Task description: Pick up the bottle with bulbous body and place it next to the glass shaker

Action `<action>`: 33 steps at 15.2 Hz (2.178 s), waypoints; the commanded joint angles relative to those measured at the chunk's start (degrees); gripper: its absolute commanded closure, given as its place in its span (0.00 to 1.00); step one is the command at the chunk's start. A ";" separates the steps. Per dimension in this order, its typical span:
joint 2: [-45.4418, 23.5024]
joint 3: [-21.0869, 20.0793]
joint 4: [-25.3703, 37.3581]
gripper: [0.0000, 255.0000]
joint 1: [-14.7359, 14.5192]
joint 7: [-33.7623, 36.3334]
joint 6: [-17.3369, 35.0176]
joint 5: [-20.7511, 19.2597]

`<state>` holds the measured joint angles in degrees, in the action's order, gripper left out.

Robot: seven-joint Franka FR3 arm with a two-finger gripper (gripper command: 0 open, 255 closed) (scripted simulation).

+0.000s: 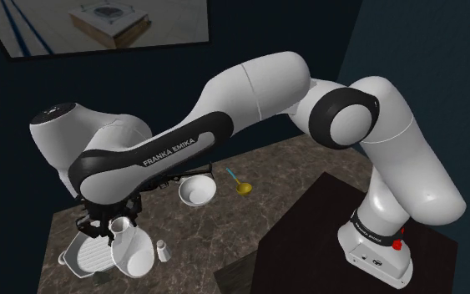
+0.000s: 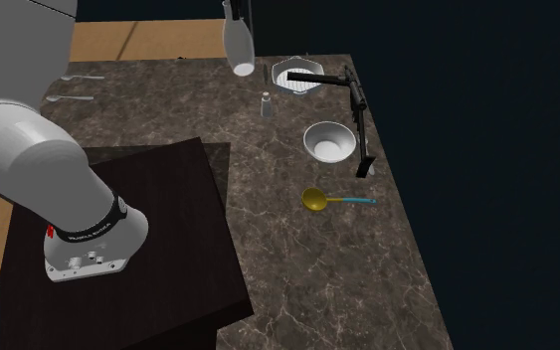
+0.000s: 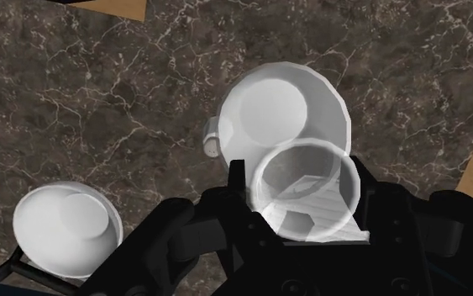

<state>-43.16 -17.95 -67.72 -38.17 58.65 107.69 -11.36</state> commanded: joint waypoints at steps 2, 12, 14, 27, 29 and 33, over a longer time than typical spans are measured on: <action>-0.53 0.12 -1.47 1.00 0.06 0.18 2.03 -0.19; -3.45 0.71 -4.35 1.00 0.03 0.59 7.75 -0.97; -4.16 0.85 -4.70 1.00 -0.02 0.67 8.80 -1.14; -9.74 1.89 -5.26 1.00 -0.56 1.10 14.90 -2.29; -10.73 2.07 -5.09 1.00 -0.68 1.15 15.73 -2.46; -11.51 2.20 -4.92 1.00 -0.78 1.18 16.34 -2.58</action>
<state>-54.60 -15.75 -72.76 -38.90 59.81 124.00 -13.93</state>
